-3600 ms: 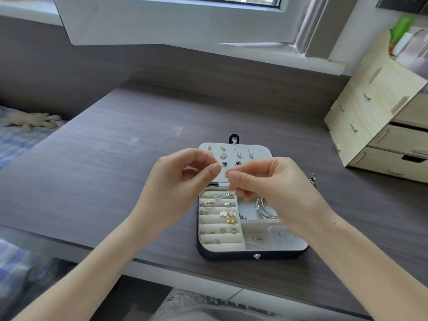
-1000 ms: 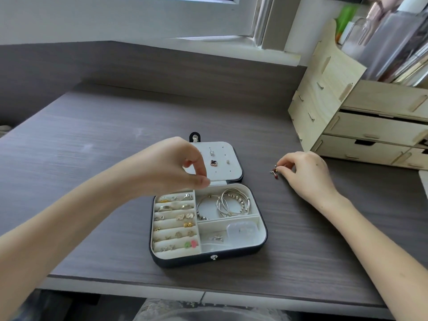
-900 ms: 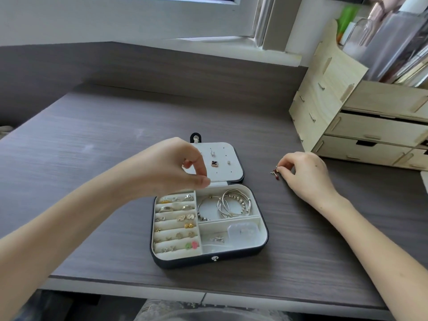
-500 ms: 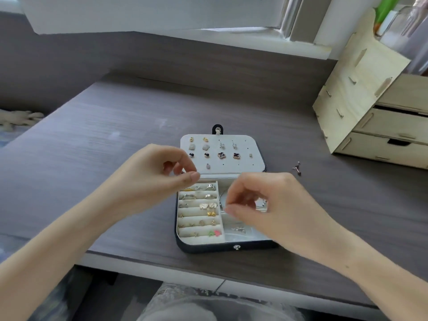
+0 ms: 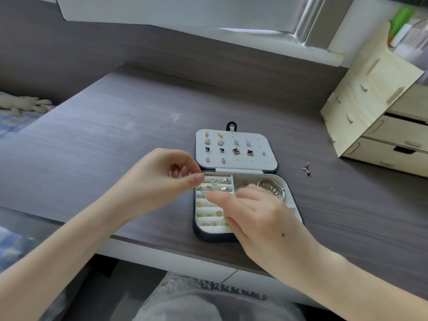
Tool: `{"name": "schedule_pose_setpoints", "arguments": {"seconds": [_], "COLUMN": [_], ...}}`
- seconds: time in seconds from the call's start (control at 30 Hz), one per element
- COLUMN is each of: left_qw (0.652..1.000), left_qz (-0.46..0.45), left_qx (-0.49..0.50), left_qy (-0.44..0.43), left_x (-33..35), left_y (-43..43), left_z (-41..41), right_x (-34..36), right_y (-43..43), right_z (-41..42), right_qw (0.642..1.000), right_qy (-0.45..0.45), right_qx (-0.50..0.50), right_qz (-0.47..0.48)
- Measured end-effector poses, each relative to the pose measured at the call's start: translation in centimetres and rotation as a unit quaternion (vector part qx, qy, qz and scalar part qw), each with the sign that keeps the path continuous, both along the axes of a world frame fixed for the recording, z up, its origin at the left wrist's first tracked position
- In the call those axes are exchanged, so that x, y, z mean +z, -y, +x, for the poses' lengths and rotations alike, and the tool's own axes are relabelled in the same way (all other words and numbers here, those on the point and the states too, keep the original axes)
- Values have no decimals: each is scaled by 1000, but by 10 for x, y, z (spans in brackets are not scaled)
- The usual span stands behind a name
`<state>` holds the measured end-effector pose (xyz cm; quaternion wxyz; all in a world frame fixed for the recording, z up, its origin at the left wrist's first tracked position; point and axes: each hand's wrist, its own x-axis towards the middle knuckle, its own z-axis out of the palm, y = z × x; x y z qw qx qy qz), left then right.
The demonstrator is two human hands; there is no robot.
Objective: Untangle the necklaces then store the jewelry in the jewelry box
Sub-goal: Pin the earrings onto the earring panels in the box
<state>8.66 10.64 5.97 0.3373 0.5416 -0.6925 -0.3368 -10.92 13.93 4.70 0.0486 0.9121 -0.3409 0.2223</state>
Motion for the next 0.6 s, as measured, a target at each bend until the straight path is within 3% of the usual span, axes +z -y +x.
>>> {"name": "schedule_pose_setpoints", "arguments": {"seconds": [0.27, 0.4, 0.6], "left_qw": [1000, 1000, 1000], "left_qz": [0, -3, -8], "left_qx": [-2, -4, -10], "left_qy": [-19, -24, -20], "left_x": [2, 5, 11], "left_y": [2, 3, 8], "left_z": [0, -2, -12], "right_x": [0, 7, 25], "right_y": [-4, 0, 30], "right_z": [-4, -12, -49], "right_qw": [997, 991, 965], "right_qy": [-19, 58, 186], "right_qx": [30, 10, -123], "right_qz": [62, 117, 135]}}
